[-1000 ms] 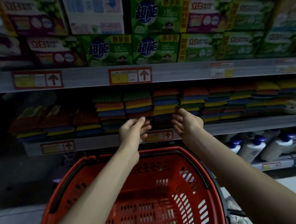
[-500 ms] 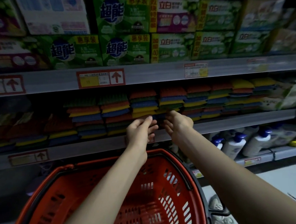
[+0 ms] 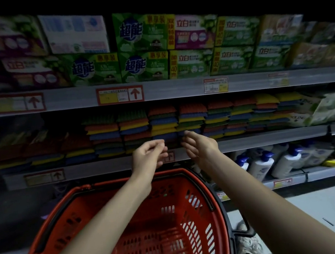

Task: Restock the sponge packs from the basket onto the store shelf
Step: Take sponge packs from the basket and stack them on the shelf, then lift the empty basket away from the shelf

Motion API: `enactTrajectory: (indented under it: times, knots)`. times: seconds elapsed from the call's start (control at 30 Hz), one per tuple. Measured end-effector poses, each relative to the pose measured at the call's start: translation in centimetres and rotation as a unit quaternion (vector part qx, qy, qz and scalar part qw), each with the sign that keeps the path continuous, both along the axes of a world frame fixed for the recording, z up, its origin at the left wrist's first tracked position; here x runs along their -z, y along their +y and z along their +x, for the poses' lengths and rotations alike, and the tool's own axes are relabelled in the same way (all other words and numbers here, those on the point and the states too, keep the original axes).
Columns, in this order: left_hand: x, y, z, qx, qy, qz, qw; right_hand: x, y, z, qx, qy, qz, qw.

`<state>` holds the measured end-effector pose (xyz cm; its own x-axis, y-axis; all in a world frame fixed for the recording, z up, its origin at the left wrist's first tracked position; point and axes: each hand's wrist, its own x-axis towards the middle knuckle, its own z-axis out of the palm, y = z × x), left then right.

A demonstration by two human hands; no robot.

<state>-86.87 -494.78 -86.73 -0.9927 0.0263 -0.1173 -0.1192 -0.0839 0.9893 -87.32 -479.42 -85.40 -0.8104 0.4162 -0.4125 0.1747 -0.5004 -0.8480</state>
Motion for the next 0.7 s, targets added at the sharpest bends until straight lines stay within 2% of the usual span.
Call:
enactTrajectory:
  times: [0.07, 0.2, 0.33, 0.43, 0.5, 0.57, 0.7]
  knots:
    - [-0.4, -1.7, 1.2, 0.000, 0.021, -0.033, 0.999, -0.6, -0.1, 1.7, -0.025, 0.022, 0.009, 0.999]
    - [-1.0, -5.6, 3.9, 0.007, 0.064, -0.102, 0.993, -1.0, -0.4, 5.2, -0.074, 0.026, 0.106, 0.991]
    - [-0.7, -10.1, 6.4, 0.018, 0.127, -0.192, 0.973, -1.0, -1.0, 7.9, -0.120, 0.037, 0.145, 0.981]
    - [-0.1, -13.8, 8.6, 0.037, 0.161, -0.273, 0.948, -0.4, -1.4, 9.9, -0.162, 0.049, 0.278, 0.946]
    - [0.6, -16.2, 10.0, 0.043, 0.165, -0.333, 0.927, 0.2, -1.5, 11.1, -0.210, 0.035, 0.435, 0.875]
    - [1.5, -18.3, 11.3, 0.032, 0.192, -0.405, 0.893, 0.6, -1.6, 12.4, -0.261, 0.016, 0.571, 0.778]
    - [2.8, -20.4, 13.3, 0.034, 0.213, -0.513, 0.831, 1.3, -1.7, 14.7, -0.361, -0.042, 0.721, 0.590]
